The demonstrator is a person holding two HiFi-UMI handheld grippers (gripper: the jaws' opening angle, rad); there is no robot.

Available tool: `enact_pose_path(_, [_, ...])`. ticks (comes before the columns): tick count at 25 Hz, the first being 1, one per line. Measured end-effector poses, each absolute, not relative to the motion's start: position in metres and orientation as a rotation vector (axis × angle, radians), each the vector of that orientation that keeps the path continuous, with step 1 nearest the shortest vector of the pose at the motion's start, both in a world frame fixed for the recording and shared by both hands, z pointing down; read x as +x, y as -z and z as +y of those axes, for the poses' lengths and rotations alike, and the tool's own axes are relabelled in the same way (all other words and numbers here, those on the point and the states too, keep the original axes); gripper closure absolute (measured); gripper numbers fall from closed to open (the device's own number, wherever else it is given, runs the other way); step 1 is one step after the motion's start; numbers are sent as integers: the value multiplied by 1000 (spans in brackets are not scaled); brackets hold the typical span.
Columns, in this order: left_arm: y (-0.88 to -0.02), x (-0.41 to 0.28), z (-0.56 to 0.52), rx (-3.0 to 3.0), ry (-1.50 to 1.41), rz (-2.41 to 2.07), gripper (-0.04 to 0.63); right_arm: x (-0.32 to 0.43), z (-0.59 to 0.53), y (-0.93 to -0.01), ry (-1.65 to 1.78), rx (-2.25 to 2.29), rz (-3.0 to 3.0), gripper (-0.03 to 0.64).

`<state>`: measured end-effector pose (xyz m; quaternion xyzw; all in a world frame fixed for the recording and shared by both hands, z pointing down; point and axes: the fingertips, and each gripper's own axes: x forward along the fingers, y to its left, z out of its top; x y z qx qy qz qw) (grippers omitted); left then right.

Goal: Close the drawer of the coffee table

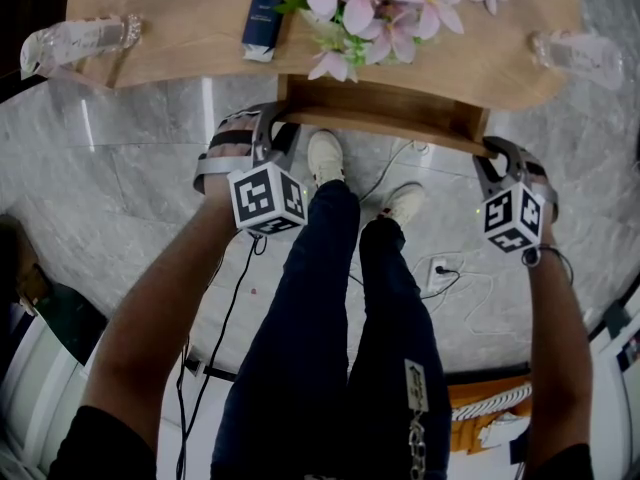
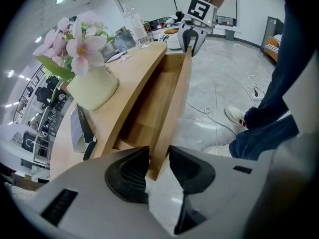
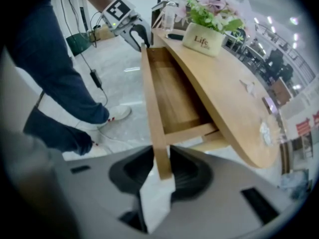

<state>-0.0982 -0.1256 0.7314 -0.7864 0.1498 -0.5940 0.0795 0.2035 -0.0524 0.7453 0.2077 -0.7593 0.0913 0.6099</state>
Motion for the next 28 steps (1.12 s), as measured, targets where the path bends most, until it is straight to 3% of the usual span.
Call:
enact_pose_path(18, [-732, -87, -167, -2303, 1751, 479, 448, 215, -102, -745, -206, 547, -1739, 486])
enact_pose_path(24, [-728, -91, -169, -2274, 1769, 703, 419, 227, -104, -746, -545, 911, -1671, 402])
enact_pose_path(28, [-723, -95, -168, -2233, 1719, 839, 420, 232, -102, -746, -724, 1070, -1623, 382])
